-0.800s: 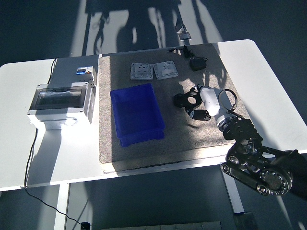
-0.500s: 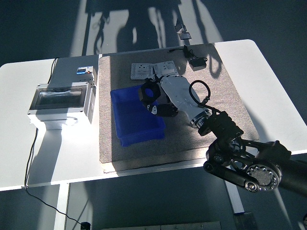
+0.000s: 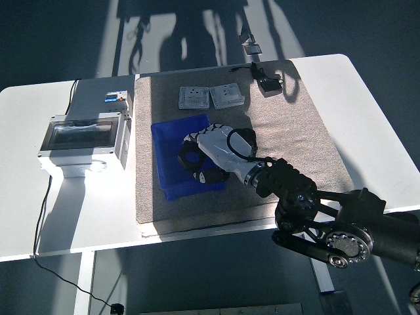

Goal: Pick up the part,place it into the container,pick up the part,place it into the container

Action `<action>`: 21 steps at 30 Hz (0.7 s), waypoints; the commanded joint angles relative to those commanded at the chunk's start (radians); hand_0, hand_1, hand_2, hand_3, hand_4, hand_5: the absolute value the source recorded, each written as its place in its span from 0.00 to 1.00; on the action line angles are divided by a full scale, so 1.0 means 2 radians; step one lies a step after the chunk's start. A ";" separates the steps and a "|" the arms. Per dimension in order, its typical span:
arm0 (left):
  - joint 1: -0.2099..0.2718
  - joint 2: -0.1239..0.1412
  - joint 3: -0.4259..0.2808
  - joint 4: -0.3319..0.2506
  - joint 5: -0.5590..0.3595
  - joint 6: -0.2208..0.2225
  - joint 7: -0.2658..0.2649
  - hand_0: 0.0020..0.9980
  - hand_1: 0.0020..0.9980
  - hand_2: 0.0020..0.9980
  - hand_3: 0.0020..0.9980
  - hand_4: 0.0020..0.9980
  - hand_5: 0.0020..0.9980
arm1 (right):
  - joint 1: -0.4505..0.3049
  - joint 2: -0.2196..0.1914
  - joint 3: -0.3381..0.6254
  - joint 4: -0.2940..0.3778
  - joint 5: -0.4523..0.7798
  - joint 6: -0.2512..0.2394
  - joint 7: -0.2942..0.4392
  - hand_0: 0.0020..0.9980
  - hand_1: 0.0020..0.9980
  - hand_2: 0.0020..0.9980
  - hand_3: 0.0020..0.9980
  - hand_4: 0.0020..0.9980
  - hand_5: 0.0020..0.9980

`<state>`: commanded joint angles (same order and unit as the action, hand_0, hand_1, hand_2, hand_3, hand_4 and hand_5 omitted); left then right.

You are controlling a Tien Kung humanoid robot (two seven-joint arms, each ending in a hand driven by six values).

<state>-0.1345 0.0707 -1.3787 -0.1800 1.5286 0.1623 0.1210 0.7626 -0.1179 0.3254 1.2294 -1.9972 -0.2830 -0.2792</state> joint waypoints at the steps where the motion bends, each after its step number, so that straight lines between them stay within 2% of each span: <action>1: 0.000 0.000 0.000 0.000 0.000 0.000 0.000 0.68 0.64 0.70 0.57 0.58 0.51 | 0.000 0.000 0.000 0.000 0.000 0.001 0.000 1.00 0.99 0.94 0.94 0.94 0.64; 8: -0.003 0.001 -0.001 0.000 0.005 0.000 -0.001 0.68 0.64 0.70 0.57 0.58 0.51 | 0.000 0.000 -0.001 0.000 -0.001 0.005 -0.002 1.00 0.99 0.95 0.95 0.94 0.63; 11: -0.003 0.001 -0.001 0.000 0.005 0.000 -0.002 0.68 0.64 0.70 0.56 0.58 0.50 | -0.002 -0.001 0.008 -0.005 0.008 -0.012 0.005 1.00 0.98 0.95 0.94 0.94 0.63; 14: -0.004 0.001 0.000 0.000 0.004 0.000 -0.002 0.68 0.64 0.70 0.56 0.58 0.50 | -0.003 -0.002 0.027 -0.024 0.037 -0.042 0.017 1.00 0.98 0.95 0.94 0.94 0.63; 16: -0.005 0.001 0.000 0.000 0.004 0.000 -0.003 0.68 0.64 0.70 0.56 0.58 0.50 | -0.001 -0.002 0.044 -0.044 0.058 -0.064 0.020 1.00 0.98 0.95 0.94 0.94 0.63; 17: -0.005 0.001 0.001 0.000 0.004 0.000 -0.003 0.68 0.64 0.70 0.56 0.57 0.50 | 0.002 -0.002 0.053 -0.056 0.069 -0.074 0.021 0.98 0.93 0.93 0.92 0.92 0.58; 18: -0.005 0.001 0.001 0.000 0.004 0.000 -0.003 0.68 0.64 0.70 0.56 0.57 0.50 | 0.004 -0.002 0.060 -0.066 0.078 -0.081 0.022 0.98 0.93 0.93 0.92 0.92 0.58; 21: -0.006 0.002 0.003 0.000 0.001 0.001 -0.003 0.68 0.64 0.70 0.56 0.57 0.50 | 0.016 0.002 0.076 -0.104 0.102 -0.089 0.025 0.98 0.93 0.93 0.92 0.92 0.58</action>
<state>-0.1465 0.0737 -1.3723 -0.1800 1.5302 0.1637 0.1141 0.7946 -0.1132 0.4775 1.0210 -1.7936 -0.4608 -0.2292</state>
